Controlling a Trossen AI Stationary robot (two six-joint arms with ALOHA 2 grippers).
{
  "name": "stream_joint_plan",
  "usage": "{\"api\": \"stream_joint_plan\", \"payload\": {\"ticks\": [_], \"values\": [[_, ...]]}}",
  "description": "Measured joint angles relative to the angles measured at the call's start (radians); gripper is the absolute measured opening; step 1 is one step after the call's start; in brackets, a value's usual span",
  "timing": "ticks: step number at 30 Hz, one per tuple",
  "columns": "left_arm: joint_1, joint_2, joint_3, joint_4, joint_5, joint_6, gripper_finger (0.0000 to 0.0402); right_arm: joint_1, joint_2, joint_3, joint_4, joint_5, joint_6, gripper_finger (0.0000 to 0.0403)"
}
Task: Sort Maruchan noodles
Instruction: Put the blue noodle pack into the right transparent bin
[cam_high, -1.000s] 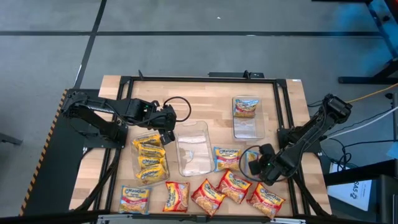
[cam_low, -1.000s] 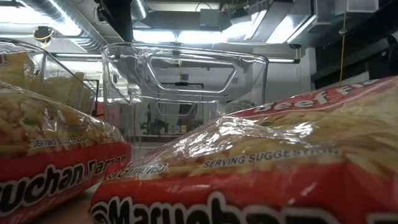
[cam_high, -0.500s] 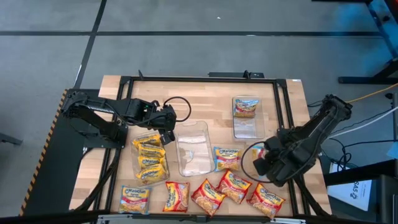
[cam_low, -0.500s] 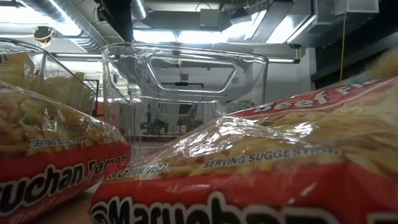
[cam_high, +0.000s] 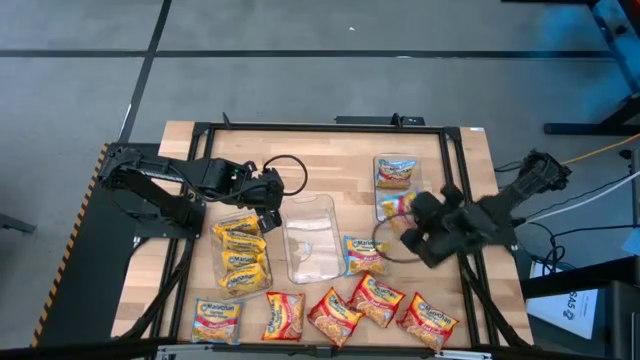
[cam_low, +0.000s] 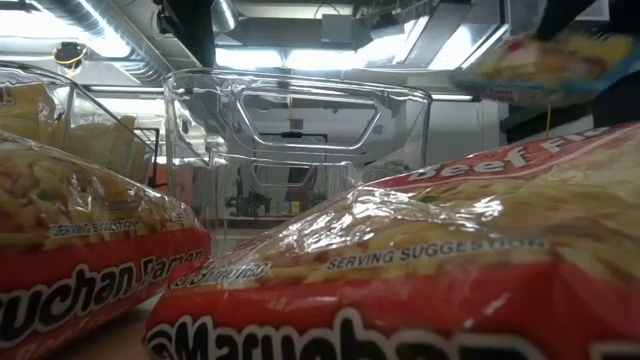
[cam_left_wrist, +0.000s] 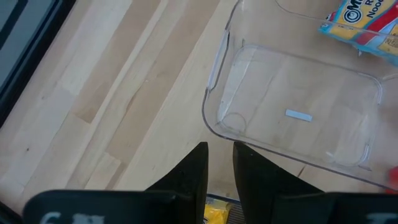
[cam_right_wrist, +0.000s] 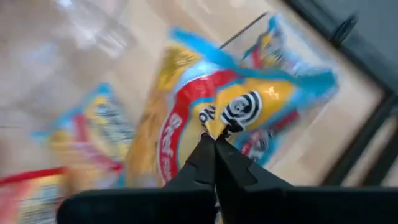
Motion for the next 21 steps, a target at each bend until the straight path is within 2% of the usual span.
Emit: {"api": "stream_joint_plan", "payload": {"ticks": [4,11,16,21], "values": [[0.000,0.000,0.000,0.000,0.000,0.000,0.0069,-0.156,0.000,-0.032,-0.002,0.005,-0.237,0.0000],[0.000,0.000,0.000,0.003,0.000,0.000,0.0069,-0.389,-0.021,-0.066,-0.002,0.041,-0.559,0.0000],[0.000,0.000,0.000,0.004,-0.019,0.000,0.0069,-0.503,-0.023,-0.073,0.010,0.076,-0.847,0.0000],[0.000,0.000,0.000,0.004,-0.043,0.000,0.0069,-0.588,-0.023,-0.073,0.110,0.079,-1.114,0.0000]]}}
